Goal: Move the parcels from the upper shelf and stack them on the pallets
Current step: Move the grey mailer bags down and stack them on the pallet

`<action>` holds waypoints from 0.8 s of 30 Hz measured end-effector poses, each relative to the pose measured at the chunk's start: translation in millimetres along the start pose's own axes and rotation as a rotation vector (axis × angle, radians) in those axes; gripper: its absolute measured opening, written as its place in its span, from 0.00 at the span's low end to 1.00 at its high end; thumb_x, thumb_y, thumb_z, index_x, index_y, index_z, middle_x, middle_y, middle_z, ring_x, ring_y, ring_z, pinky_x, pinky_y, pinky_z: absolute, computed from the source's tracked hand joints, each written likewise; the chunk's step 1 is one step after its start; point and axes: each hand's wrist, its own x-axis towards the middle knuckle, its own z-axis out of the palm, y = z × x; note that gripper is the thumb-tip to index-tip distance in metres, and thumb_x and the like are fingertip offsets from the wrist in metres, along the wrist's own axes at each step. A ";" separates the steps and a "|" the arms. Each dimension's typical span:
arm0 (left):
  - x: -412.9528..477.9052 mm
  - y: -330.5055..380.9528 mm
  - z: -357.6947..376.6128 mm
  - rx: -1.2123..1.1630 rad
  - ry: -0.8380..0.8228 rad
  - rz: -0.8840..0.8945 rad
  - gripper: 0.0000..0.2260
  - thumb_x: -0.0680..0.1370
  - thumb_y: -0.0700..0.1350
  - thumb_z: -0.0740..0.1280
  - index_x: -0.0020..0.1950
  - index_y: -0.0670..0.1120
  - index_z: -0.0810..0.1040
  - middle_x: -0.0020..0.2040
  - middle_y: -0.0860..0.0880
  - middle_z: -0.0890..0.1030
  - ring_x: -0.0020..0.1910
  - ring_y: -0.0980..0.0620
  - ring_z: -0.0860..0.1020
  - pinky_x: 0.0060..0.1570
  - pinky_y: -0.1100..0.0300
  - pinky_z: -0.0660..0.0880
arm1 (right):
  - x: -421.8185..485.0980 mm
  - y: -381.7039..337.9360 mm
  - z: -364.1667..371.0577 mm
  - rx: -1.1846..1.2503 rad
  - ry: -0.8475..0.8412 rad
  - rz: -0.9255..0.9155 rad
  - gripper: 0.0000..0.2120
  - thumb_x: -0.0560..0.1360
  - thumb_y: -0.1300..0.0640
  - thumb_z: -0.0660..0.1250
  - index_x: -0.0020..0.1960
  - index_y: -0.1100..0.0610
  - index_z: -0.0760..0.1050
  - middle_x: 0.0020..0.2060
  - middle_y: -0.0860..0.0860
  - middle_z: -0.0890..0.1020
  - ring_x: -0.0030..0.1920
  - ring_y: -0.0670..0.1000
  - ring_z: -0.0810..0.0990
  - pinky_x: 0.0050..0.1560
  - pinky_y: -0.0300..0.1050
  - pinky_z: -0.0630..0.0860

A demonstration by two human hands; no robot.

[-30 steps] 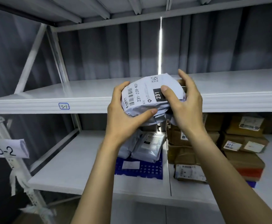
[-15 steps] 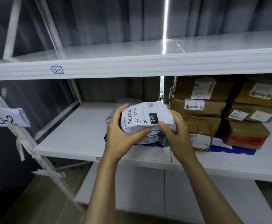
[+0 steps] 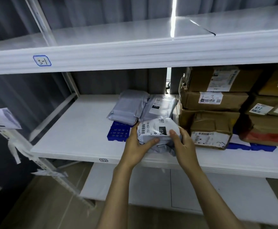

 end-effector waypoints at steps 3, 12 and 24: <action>16.8 -11.4 -3.6 0.024 0.008 -0.019 0.27 0.71 0.43 0.75 0.68 0.46 0.72 0.61 0.52 0.79 0.60 0.58 0.77 0.53 0.68 0.76 | 13.7 10.9 8.0 -0.081 0.027 0.025 0.14 0.80 0.54 0.62 0.65 0.53 0.71 0.58 0.51 0.78 0.55 0.48 0.79 0.47 0.29 0.76; 50.5 -35.7 -2.8 0.054 -0.005 -0.086 0.19 0.72 0.38 0.74 0.59 0.48 0.72 0.55 0.54 0.77 0.54 0.58 0.77 0.48 0.76 0.73 | 43.7 35.1 27.2 -0.313 0.099 0.118 0.18 0.79 0.57 0.63 0.68 0.59 0.70 0.61 0.56 0.77 0.61 0.54 0.75 0.62 0.50 0.73; 67.4 -58.9 13.3 0.113 0.087 -0.090 0.25 0.72 0.39 0.74 0.67 0.47 0.70 0.61 0.51 0.77 0.59 0.60 0.72 0.45 0.81 0.70 | 60.2 47.5 39.2 -0.512 0.113 0.196 0.27 0.79 0.56 0.64 0.75 0.62 0.62 0.69 0.59 0.72 0.69 0.57 0.69 0.70 0.56 0.67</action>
